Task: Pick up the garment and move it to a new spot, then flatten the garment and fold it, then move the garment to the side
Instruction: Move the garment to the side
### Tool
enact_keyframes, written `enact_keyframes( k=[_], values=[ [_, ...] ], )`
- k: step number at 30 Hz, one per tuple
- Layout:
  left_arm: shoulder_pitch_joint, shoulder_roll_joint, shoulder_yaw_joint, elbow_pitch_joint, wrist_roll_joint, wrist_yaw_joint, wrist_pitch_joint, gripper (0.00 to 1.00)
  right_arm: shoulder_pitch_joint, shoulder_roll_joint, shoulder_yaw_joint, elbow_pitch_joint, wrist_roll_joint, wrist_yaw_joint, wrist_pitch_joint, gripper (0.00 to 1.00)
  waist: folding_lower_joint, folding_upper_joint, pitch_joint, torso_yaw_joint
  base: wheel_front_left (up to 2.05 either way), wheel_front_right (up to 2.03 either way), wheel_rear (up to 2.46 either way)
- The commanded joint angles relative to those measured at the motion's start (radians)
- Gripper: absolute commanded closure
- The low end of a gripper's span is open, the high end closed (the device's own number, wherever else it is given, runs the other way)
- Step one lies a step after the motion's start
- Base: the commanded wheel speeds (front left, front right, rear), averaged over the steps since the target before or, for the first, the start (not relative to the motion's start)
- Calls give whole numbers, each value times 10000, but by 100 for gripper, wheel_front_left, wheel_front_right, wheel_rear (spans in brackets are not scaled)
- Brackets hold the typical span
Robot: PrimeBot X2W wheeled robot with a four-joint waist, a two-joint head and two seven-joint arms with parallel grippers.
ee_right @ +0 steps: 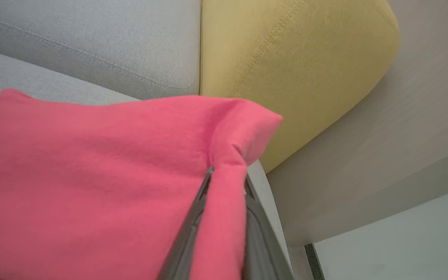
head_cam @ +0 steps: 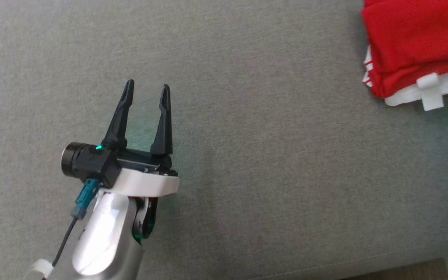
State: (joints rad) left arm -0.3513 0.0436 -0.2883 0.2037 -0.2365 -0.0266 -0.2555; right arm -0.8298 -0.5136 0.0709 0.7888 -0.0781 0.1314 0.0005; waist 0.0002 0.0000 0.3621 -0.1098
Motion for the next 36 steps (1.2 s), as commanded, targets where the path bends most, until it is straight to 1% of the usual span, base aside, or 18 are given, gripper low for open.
enact_keyframes(
  k=[1, 5, 6, 7, 13, 18, 21, 25, 28, 36],
  values=[
    [-322, 66, 339, -278, 81, 2, -63, 0, -210, -312, -143, -149, -126, -7, -11, 100, -2, 0, 140, 120, 0, 0, 0],
    [-335, 66, 426, -265, 116, -36, -63, 0, -188, -283, -622, 274, -413, -7, -33, 100, -2, 0, 218, 182, 0, 0, 0],
    [-325, 66, 445, -260, 123, -46, -63, 0, -185, -251, -774, 336, -486, -7, -80, 54, -2, 0, 211, 183, 0, 0, 0],
    [-309, 66, 463, -255, 130, -56, -63, 0, -189, -187, -948, 414, -526, -7, -93, 0, -2, 0, 193, 180, 0, 0, 0],
    [-233, 66, 536, -199, 125, -50, -63, 0, -200, 112, -1437, 454, -1026, -7, -444, 0, -2, 0, -29, 95, 0, 0, 0],
    [-127, 66, 600, -197, 55, -34, -63, 0, -137, 593, -1551, 258, -1342, -7, -647, 0, -2, 0, -436, 29, 0, 0, 0],
    [-13, 66, 629, -223, 8, -3, -63, 0, -49, 1023, -1496, -27, -1280, -7, -920, 0, -2, 0, -764, 30, 0, 0, 0],
    [197, 66, 782, -343, -29, 82, -63, 0, 149, 1766, -1255, -599, -816, -7, -1259, 0, -2, 0, -1217, 58, 0, 0, 0],
    [384, 66, 948, -469, -69, 153, -63, 0, 459, 2342, -1052, -1185, -235, -7, -1544, 0, -2, 0, -1575, 143, 0, 0, 0],
    [1213, 66, 1340, -610, -153, 223, -63, 0, 2114, 3898, -988, -2884, 1527, -7, -2064, 0, -2, 0, -2572, 369, 0, 0, 0]
  ],
)
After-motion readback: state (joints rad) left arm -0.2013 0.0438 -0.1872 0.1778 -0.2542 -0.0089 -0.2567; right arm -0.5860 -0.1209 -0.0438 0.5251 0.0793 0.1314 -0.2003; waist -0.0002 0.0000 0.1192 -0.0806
